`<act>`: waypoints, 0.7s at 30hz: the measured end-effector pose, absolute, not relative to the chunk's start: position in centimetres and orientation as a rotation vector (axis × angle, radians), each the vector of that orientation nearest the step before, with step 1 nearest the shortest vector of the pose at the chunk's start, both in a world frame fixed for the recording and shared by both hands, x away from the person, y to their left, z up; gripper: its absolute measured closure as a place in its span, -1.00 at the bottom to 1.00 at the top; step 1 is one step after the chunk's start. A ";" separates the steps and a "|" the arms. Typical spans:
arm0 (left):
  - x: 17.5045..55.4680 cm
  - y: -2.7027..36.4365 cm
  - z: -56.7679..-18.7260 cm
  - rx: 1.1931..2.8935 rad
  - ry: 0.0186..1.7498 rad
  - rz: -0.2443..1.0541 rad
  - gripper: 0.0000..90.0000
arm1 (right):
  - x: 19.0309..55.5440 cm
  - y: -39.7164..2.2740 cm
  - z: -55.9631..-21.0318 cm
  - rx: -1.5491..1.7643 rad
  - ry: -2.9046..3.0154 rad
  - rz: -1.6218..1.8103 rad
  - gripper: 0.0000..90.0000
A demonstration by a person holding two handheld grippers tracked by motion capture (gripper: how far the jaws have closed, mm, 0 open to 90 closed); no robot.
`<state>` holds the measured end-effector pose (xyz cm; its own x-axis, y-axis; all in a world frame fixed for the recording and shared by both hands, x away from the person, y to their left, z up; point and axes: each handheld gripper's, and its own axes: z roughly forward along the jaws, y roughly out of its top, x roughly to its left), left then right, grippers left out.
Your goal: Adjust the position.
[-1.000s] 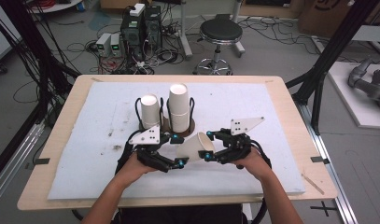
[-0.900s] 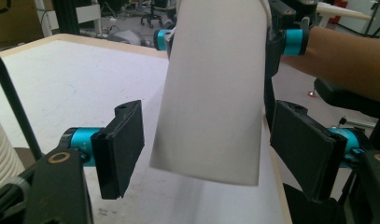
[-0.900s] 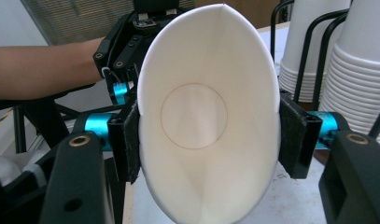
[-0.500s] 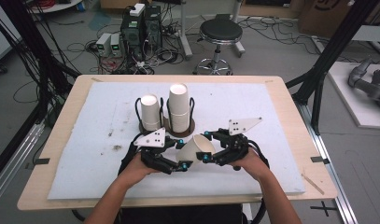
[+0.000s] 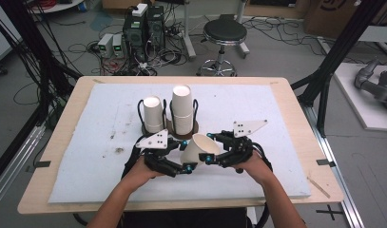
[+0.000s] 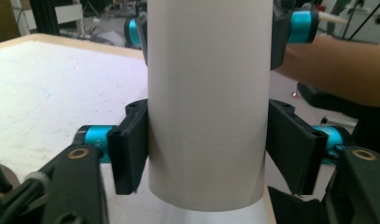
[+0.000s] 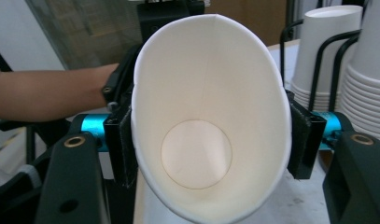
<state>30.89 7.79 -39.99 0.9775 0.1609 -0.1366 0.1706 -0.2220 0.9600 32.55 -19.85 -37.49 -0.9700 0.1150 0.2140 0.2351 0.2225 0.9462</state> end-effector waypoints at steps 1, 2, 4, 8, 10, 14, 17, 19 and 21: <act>30.9 7.7 -40.0 1.812 0.250 -0.005 -0.38 | 32.6 -19.9 -37.4 -0.347 -2.391 -1.867 -0.23; 30.8 7.7 -40.1 1.820 0.248 0.000 -0.38 | 32.6 -20.0 -37.4 -0.350 -2.397 -1.862 -0.23; 30.8 7.7 -40.1 1.819 0.250 -0.001 -0.38 | 32.7 -20.2 -37.3 -0.356 -2.405 -1.858 -0.22; 31.0 7.6 -40.3 1.837 0.242 0.007 -0.25 | 32.6 -20.1 -37.2 -0.346 -2.423 -1.847 -0.21; 31.0 7.5 -40.4 1.844 0.230 -0.002 -0.21 | 32.5 -20.0 -37.1 -0.339 -2.428 -1.838 -0.20; 30.9 7.5 -40.4 1.837 0.223 -0.009 -0.20 | 32.5 -19.8 -37.1 -0.342 -2.409 -1.849 -0.25; 30.9 7.6 -40.3 1.807 0.227 -0.013 -0.20 | 32.5 -19.9 -37.2 -0.387 -2.349 -1.898 -0.50; 31.0 7.9 -40.0 1.764 0.234 -0.022 -0.20 | 32.5 -19.9 -37.3 -0.406 -2.320 -1.933 -0.59; 31.1 8.0 -40.0 1.743 0.239 -0.023 -0.20 | 32.5 -19.9 -37.3 -0.410 -2.313 -1.942 -0.59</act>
<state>31.06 8.04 -39.95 0.9779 0.1468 -0.1486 0.1724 -0.1652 0.9711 32.46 -19.92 -37.26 -0.9596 0.1439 0.2419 0.2632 0.1539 0.9524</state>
